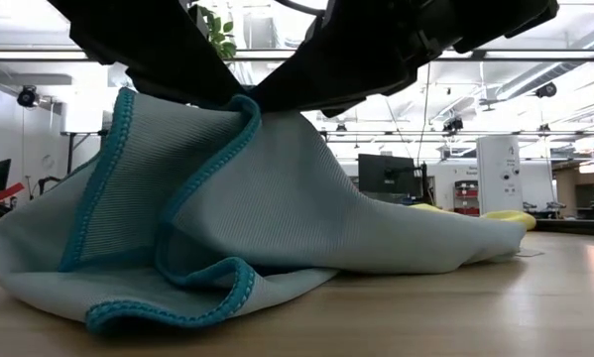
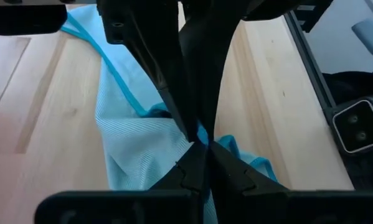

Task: Fold microfiber towels
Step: Fold the blue microfiber cloth

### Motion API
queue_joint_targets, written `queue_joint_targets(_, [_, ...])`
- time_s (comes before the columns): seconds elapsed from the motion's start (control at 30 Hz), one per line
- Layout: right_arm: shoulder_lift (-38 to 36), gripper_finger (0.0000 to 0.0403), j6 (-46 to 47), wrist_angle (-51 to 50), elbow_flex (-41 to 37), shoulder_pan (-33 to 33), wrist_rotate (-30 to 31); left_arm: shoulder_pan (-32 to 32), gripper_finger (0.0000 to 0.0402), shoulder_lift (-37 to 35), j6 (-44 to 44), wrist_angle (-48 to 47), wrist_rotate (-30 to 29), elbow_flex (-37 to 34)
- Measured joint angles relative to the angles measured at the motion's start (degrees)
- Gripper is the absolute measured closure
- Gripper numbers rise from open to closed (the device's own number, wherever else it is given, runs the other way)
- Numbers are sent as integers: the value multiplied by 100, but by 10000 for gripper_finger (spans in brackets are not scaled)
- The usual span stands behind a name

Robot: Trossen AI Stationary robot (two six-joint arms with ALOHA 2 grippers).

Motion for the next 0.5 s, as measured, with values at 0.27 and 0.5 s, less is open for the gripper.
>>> queue_joint_targets(0.27, [-8,394,-47,-32,2,41,13,-2,401,-328,-35,-646,62,11])
queue_joint_targets(0.5, [-95,394,-93,-103,0,86,28,-3,401,-377,-40,-1038,70,7])
